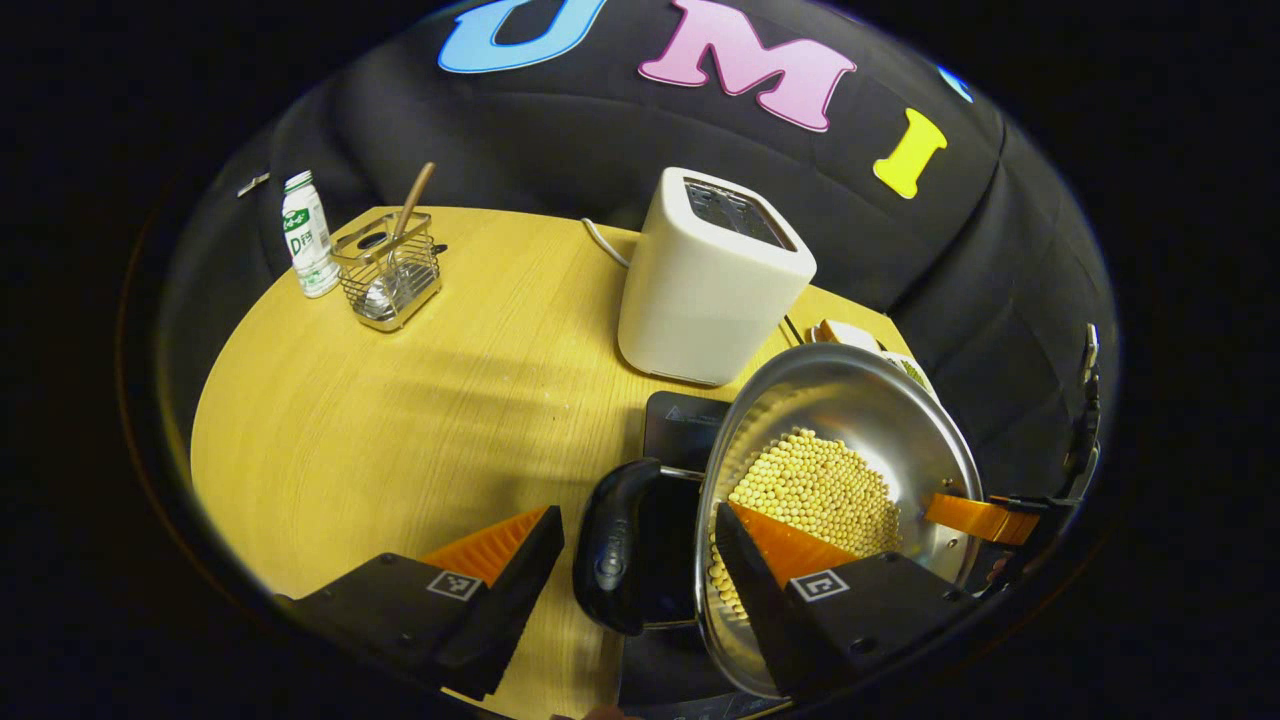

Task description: First push the handle of the pot to place it horizontally, then grasp the pot with both hands and set it on the induction cooktop.

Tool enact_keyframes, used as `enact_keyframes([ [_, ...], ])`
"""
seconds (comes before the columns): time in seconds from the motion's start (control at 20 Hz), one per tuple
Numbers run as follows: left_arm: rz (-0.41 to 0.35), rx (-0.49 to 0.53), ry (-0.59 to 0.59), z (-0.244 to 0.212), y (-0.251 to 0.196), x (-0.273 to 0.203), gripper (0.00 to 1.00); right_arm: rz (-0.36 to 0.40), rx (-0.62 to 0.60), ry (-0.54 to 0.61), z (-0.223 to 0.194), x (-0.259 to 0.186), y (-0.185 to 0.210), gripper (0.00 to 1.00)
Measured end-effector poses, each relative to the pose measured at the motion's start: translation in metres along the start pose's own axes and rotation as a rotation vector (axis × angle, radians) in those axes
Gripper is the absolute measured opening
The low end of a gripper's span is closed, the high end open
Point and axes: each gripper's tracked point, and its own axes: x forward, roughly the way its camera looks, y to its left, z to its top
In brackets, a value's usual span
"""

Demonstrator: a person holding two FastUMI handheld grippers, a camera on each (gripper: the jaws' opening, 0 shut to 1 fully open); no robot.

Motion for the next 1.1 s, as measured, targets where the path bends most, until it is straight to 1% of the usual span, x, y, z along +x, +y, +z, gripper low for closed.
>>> enact_keyframes([
  [0.35, 0.025, 0.027, -0.038, 0.007, 0.006, -0.025, 0.96, -0.011, -0.002, -0.055, 0.006, -0.027, 0.004, 0.99],
  [0.55, 0.027, 0.075, -0.103, 0.02, 0.002, -0.054, 0.96, -0.001, 0.026, -0.102, 0.014, -0.051, 0.011, 0.99],
  [0.75, 0.057, 0.113, -0.217, 0.043, 0.006, -0.101, 0.96, -0.015, 0.026, -0.185, 0.029, -0.085, 0.014, 0.99],
  [0.9, 0.046, 0.093, -0.344, 0.065, 0.005, -0.147, 0.95, -0.053, -0.008, -0.244, 0.034, -0.116, 0.017, 0.99],
  [0.95, 0.056, 0.097, -0.379, 0.07, 0.009, -0.162, 0.95, -0.063, -0.027, -0.276, 0.039, -0.125, 0.019, 0.99],
  [1.05, 0.113, 0.114, -0.475, 0.085, 0.026, -0.194, 0.95, -0.068, -0.055, -0.342, 0.043, -0.147, 0.03, 0.99],
  [1.1, 0.13, 0.12, -0.517, 0.09, 0.031, -0.209, 0.95, -0.064, -0.057, -0.374, 0.047, -0.157, 0.037, 0.99],
])
